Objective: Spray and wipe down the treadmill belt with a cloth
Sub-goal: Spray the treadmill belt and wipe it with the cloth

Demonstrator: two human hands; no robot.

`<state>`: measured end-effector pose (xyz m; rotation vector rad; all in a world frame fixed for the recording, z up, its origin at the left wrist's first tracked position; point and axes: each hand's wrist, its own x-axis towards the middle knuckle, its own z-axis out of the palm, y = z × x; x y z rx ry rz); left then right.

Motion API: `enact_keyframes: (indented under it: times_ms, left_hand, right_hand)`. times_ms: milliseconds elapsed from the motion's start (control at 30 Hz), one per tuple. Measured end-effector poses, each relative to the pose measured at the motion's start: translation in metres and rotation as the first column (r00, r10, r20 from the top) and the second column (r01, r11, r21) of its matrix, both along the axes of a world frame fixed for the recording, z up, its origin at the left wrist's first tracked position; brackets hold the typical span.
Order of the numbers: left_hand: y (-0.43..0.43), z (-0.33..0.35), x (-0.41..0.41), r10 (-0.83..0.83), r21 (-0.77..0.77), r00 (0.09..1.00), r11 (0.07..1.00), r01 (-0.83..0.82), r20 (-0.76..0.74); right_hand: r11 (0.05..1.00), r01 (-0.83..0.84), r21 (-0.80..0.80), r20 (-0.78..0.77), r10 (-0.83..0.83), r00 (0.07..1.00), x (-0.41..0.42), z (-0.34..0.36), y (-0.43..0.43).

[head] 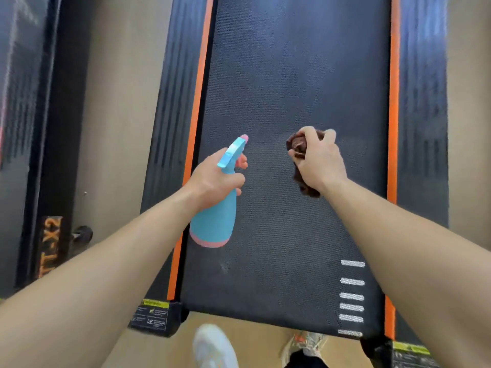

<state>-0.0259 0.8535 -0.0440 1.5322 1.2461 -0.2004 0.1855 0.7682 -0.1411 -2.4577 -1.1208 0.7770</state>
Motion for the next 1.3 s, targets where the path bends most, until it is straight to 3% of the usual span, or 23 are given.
enact_keyframes:
  times_ms: [167, 467, 533, 667, 867, 1033, 1167, 1300]
  left_hand:
    - [-0.037, -0.027, -0.031, 0.04, -0.05, 0.999, 0.998, -0.04, -0.004]
    - [-0.08, -0.099, -0.077, 0.149, -0.139, 0.987, 0.98, -0.14, 0.058]
    - [-0.086, -0.105, -0.076, 0.104, -0.151, 0.993, 0.984, -0.095, 0.054]
    - [-0.089, -0.111, -0.047, -0.049, -0.144, 0.997, 0.988, 0.058, 0.062]
    - [-0.089, -0.124, 0.024, -0.211, -0.181, 0.97, 0.956, 0.231, 0.124]
    - [-0.091, -0.135, 0.075, -0.181, -0.175, 0.96, 0.96, 0.22, 0.211]
    - [-0.086, -0.151, 0.098, -0.151, -0.144, 0.959, 0.971, 0.189, 0.238]
    - [-0.084, -0.169, 0.11, -0.156, -0.155, 0.959, 0.969, 0.195, 0.235]
  right_hand:
    - [0.999, 0.035, -0.037, -0.073, -0.037, 0.997, -0.04, -0.011, -0.037]
    - [0.982, 0.169, -0.09, -0.011, -0.171, 0.985, -0.087, -0.069, -0.093]
    - [0.982, 0.174, -0.075, 0.02, -0.173, 0.985, -0.088, -0.078, -0.105]
    - [0.988, 0.152, -0.025, 0.131, -0.148, 0.98, -0.058, -0.093, -0.13]
    - [0.96, 0.272, 0.065, 0.218, -0.28, 0.935, 0.007, -0.126, -0.173]
    - [0.948, 0.298, 0.11, 0.278, -0.317, 0.907, 0.027, -0.147, -0.174]
    - [0.889, 0.437, 0.136, 0.393, -0.453, 0.8, 0.003, -0.166, -0.161]
    - [0.896, 0.396, 0.201, 0.481, -0.443, 0.757, 0.001, -0.186, -0.16]
